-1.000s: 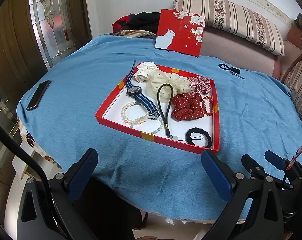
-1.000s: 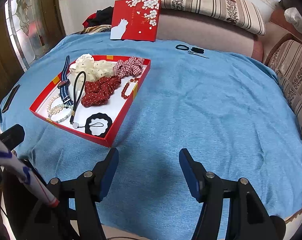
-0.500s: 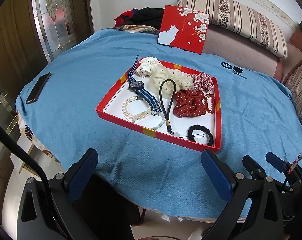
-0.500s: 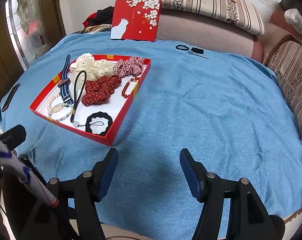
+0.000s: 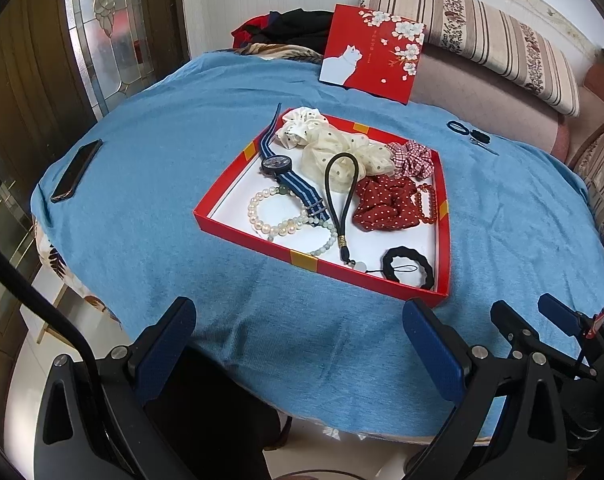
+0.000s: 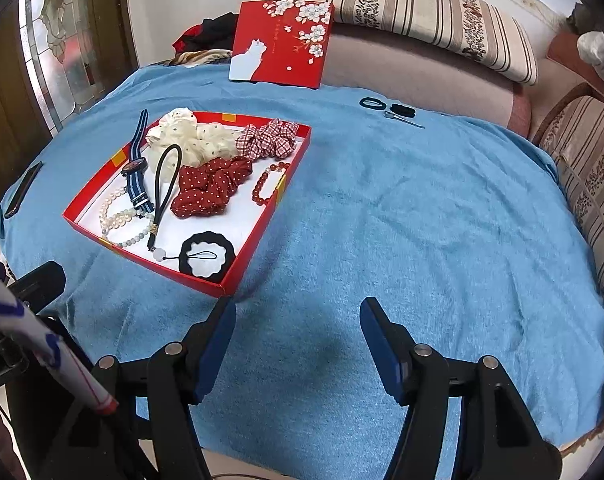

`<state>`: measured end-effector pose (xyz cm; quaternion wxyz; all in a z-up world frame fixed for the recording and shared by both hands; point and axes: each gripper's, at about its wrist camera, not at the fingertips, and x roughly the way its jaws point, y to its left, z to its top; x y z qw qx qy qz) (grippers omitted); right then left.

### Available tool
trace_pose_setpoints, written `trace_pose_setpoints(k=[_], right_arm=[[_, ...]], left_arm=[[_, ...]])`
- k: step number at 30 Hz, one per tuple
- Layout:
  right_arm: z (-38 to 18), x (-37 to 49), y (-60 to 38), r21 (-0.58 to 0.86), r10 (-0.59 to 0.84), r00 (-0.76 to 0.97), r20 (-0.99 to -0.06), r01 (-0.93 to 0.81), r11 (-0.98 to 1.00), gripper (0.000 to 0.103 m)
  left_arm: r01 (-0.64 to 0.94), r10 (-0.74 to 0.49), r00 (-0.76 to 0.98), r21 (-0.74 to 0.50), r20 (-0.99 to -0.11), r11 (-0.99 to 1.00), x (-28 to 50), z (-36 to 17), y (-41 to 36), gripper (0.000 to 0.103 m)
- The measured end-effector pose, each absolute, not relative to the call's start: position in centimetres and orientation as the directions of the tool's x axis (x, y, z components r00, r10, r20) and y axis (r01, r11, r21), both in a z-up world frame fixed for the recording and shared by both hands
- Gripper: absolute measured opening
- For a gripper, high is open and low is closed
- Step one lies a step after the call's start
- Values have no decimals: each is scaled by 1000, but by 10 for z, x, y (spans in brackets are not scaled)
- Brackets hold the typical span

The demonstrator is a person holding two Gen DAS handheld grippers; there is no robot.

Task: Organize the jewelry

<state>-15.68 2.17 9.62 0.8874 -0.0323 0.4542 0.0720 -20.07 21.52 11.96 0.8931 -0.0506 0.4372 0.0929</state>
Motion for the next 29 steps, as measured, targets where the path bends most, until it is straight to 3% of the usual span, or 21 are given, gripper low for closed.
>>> trace_pose_setpoints(k=[29], right_arm=[[92,-152,55,-6,120,546,-829,-223,975,69]], left_arm=[[-306,176,566,-7,-805,952,-194,112,247,103]])
